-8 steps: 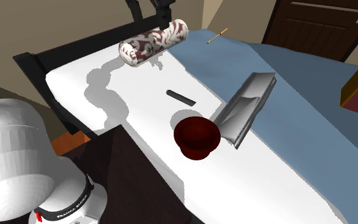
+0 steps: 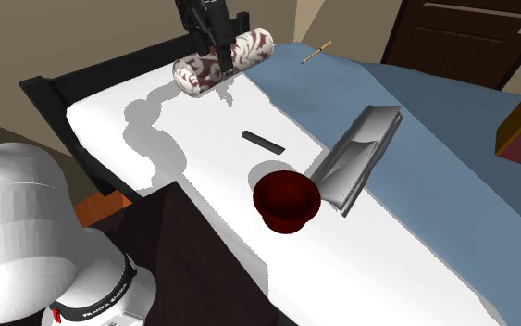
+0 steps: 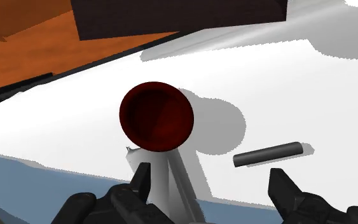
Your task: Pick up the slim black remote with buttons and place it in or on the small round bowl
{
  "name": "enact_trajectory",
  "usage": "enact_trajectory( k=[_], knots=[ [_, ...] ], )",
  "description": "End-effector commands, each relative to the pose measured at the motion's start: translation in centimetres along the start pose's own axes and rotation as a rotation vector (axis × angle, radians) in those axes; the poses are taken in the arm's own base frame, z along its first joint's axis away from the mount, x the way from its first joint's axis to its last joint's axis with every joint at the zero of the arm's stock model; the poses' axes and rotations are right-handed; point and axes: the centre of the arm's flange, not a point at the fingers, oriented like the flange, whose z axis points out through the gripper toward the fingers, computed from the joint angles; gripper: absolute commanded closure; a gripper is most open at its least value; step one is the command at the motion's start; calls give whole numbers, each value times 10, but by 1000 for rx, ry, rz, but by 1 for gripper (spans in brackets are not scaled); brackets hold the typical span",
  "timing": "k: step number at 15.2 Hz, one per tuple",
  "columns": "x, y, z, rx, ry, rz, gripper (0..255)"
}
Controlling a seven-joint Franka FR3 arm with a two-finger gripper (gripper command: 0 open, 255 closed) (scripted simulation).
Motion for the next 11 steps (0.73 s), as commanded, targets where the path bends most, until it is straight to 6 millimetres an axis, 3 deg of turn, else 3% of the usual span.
enact_trajectory(
  k=[1,11],
  knots=[
    [-1,-20,21,-11,2,67,0],
    [24,-108,124,-69,4,375,0]
  ],
)
